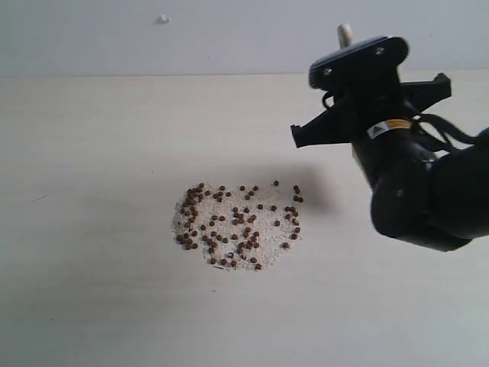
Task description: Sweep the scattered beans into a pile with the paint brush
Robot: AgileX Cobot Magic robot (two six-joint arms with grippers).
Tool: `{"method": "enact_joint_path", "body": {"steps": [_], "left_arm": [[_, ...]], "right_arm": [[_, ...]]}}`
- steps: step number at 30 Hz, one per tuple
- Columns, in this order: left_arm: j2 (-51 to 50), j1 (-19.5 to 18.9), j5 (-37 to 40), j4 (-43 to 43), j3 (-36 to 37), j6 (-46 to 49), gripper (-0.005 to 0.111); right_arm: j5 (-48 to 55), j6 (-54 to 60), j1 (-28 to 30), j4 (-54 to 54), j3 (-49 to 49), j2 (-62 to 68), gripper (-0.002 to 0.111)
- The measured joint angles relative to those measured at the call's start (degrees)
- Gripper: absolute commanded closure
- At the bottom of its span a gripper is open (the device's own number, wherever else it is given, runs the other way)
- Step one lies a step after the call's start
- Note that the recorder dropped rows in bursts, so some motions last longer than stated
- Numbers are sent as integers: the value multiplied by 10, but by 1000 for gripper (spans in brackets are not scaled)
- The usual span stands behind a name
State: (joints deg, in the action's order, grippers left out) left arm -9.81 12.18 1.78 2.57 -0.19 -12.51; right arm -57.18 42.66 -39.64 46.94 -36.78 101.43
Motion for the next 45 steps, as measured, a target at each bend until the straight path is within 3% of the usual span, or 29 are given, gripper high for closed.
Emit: {"method": "enact_joint_path", "body": {"steps": [13, 25, 34, 38, 45], "left_arm": [[0, 0, 0, 0, 0, 0, 107], [0, 0, 0, 0, 0, 0, 107], [0, 0, 0, 0, 0, 1, 107], [0, 0, 0, 0, 0, 1, 107], [0, 0, 0, 0, 0, 1, 107]], "right_arm": [[-5, 30, -77, 25, -70, 127, 108], [54, -27, -100, 32, -108, 128, 108], [157, -89, -101, 33, -179, 123, 108], [157, -17, -101, 86, -179, 76, 108], [72, 216, -101, 213, -179, 56, 108]]}}
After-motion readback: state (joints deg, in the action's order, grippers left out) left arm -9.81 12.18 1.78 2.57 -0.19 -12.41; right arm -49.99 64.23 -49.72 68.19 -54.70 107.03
